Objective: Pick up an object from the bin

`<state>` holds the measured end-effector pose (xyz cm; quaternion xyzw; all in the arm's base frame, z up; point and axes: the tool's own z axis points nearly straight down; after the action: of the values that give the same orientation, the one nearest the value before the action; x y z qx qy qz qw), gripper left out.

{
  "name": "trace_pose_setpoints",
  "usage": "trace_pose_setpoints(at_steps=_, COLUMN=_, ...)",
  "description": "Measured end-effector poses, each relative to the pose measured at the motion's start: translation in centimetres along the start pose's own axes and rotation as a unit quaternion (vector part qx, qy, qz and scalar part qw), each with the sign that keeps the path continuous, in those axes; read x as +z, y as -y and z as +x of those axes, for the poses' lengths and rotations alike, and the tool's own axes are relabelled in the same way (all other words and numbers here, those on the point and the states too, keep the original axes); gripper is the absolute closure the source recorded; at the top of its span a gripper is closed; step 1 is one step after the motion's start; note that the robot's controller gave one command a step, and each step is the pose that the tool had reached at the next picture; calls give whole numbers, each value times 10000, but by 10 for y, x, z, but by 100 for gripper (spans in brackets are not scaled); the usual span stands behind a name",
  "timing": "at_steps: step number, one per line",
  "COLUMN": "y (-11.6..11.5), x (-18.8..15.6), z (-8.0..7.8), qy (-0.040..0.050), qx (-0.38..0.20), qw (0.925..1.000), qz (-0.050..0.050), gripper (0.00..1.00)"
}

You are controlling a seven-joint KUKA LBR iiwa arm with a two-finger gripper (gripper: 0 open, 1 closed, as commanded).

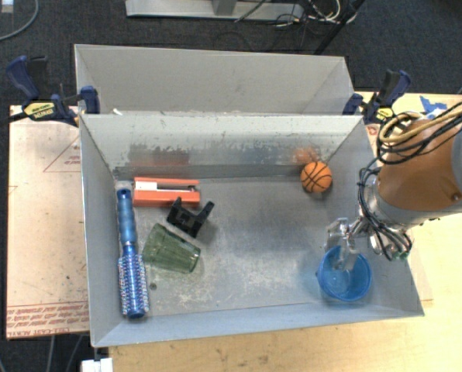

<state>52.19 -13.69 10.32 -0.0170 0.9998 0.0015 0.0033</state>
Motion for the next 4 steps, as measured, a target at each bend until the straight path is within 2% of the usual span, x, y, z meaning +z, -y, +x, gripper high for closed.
trace_pose_setpoints(at_steps=4, y=-1, x=-42, z=0, qy=-18, qx=-6, qw=10000, qz=-8, gripper=100)
